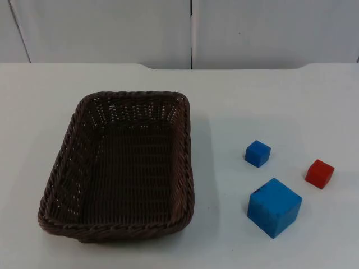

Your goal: Pick up the basket with the left hand and place the largest block into the basket with the right hand.

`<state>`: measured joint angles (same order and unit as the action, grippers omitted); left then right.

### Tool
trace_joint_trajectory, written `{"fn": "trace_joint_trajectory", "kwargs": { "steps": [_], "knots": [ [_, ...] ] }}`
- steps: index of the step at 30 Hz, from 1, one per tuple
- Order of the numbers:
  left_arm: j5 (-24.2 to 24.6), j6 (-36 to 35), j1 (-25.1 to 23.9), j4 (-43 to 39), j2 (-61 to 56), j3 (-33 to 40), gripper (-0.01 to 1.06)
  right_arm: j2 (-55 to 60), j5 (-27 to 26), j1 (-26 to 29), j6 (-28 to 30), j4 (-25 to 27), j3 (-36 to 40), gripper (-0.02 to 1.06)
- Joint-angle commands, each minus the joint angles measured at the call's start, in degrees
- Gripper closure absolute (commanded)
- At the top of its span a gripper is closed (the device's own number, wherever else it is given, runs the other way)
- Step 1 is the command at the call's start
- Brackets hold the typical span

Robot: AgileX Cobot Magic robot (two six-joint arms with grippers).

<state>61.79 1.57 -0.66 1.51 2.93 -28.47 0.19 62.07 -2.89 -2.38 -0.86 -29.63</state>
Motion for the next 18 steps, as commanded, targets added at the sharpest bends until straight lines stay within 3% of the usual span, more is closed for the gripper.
{"fn": "trace_joint_trajectory", "kwargs": {
  "steps": [1, 9, 18],
  "knots": [
    [-0.21, -0.1, -0.01, -0.09, 0.97, 0.19, 0.0, -0.19, -0.26, 0.41, 0.59, -0.05, 0.12, -0.01],
    [-1.34, -0.1, -0.01, 0.25, 4.73, -0.66, 0.0, -0.19, -0.26, 0.41, 0.59, -0.05, 0.12, -0.01],
    [-10.09, 0.05, -0.01, 3.41, 11.25, -3.35, 0.0, -0.19, -0.26, 0.41, 0.59, -0.05, 0.12, -0.01]
  ]
}}
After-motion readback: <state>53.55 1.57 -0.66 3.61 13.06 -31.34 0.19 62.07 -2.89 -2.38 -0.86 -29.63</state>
